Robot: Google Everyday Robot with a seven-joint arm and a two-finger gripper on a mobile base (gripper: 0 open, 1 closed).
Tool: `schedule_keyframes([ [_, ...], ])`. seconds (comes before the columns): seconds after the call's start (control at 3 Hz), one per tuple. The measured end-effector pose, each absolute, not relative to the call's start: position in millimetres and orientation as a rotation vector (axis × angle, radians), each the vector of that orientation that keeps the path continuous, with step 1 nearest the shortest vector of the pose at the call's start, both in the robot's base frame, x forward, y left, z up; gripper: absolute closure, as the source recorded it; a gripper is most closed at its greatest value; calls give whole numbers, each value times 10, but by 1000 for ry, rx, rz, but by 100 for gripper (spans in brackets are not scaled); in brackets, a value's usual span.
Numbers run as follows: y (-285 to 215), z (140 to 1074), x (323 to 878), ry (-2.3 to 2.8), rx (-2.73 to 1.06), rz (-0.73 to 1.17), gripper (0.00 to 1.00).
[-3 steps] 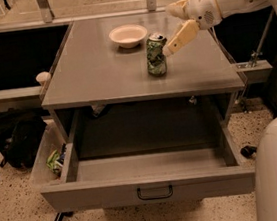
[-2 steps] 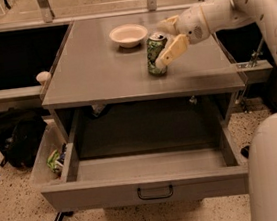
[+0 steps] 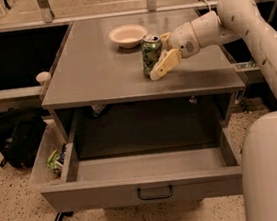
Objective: Place green can into top drawer
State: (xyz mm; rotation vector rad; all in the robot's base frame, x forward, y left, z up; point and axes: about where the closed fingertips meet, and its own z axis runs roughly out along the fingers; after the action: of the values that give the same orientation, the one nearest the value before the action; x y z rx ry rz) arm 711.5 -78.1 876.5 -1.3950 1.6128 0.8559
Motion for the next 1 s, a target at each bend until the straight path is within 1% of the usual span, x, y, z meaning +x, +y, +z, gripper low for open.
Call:
schedule_keyframes([
  [0.33, -780, 8765, 7115, 1613, -1395, 856, 16],
  [1.0, -780, 8765, 7115, 1613, -1395, 856, 63],
])
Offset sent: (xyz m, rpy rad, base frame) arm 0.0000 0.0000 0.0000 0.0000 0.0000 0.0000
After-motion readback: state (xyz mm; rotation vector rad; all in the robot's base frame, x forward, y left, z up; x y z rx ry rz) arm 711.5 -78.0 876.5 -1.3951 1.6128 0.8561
